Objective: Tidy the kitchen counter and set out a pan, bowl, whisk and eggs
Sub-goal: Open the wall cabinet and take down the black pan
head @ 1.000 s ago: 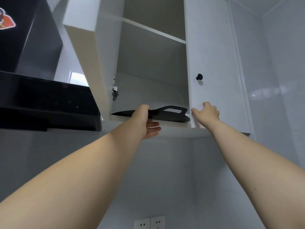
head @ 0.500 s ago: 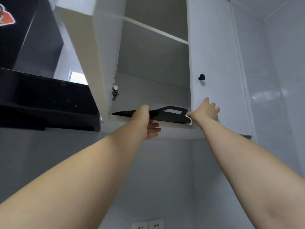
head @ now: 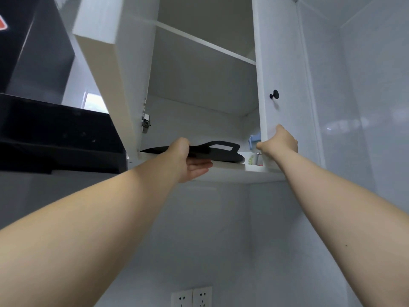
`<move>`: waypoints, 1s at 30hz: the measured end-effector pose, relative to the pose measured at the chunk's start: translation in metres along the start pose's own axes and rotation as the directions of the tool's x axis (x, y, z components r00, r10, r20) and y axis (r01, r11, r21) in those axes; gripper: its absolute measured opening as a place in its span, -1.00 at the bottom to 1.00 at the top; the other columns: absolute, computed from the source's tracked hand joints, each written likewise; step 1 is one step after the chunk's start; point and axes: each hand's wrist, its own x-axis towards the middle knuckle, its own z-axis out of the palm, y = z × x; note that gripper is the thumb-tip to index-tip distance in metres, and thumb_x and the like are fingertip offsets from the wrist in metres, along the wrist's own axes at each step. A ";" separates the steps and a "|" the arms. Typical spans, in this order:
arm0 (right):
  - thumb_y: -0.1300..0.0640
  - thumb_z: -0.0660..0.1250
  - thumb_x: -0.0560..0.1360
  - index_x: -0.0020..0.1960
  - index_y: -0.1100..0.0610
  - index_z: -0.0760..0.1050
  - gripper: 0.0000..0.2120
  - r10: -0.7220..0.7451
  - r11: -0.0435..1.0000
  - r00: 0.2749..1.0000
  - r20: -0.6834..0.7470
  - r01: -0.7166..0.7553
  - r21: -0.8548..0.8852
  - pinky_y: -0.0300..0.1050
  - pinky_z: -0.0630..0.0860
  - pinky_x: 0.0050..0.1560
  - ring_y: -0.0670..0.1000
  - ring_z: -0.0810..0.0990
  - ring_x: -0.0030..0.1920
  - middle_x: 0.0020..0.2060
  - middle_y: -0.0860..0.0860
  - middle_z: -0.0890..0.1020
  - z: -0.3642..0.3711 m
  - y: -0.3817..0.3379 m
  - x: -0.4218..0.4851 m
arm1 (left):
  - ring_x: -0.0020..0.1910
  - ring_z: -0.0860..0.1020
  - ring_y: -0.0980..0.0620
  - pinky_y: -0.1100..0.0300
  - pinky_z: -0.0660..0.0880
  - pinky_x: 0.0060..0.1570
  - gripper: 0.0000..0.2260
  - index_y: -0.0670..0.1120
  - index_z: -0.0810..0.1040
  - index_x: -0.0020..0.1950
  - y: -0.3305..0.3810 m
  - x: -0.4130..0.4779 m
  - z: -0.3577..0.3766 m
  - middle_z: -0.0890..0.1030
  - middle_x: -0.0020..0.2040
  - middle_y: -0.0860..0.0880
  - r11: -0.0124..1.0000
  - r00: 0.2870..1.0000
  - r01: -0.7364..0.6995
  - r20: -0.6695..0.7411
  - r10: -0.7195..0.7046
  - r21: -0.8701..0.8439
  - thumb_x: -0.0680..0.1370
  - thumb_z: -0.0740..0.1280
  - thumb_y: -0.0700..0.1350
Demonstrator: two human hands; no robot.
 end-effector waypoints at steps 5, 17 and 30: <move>0.08 0.35 0.41 0.26 0.12 0.38 -0.56 -0.025 1.000 0.999 -0.031 0.025 0.005 -0.15 0.36 -0.13 0.17 0.50 0.13 0.15 0.07 0.53 -0.018 0.002 -0.009 | -0.26 0.65 -0.17 0.11 0.58 -0.48 -0.64 -0.24 0.44 0.24 0.002 -0.005 0.010 0.65 -0.14 -0.26 0.997 0.999 0.021 0.036 -0.018 -0.073 0.54 0.00 -0.20; 0.20 0.37 0.35 -0.06 0.14 0.51 -0.83 -0.066 0.998 0.992 -0.110 0.067 0.010 -0.19 0.32 -0.30 0.15 0.48 -0.19 -0.19 0.06 0.57 -0.043 0.013 -0.021 | -0.25 0.62 -0.22 0.05 0.58 -0.49 -0.62 -0.28 0.36 0.31 0.006 -0.036 0.032 0.61 -0.11 -0.31 0.979 0.989 0.051 0.149 -0.021 -0.197 0.55 -0.01 -0.23; 0.15 0.44 0.36 0.17 0.08 0.48 -0.61 -0.050 0.999 0.998 -0.029 0.050 0.014 -0.17 0.37 -0.16 0.14 0.53 -0.02 0.03 0.06 0.60 -0.050 0.013 -0.026 | -0.22 0.61 -0.18 0.07 0.58 -0.26 -0.69 -0.31 0.43 0.09 0.001 -0.079 0.023 0.61 -0.13 -0.30 0.974 0.982 0.012 0.186 0.032 -0.227 0.51 -0.05 -0.28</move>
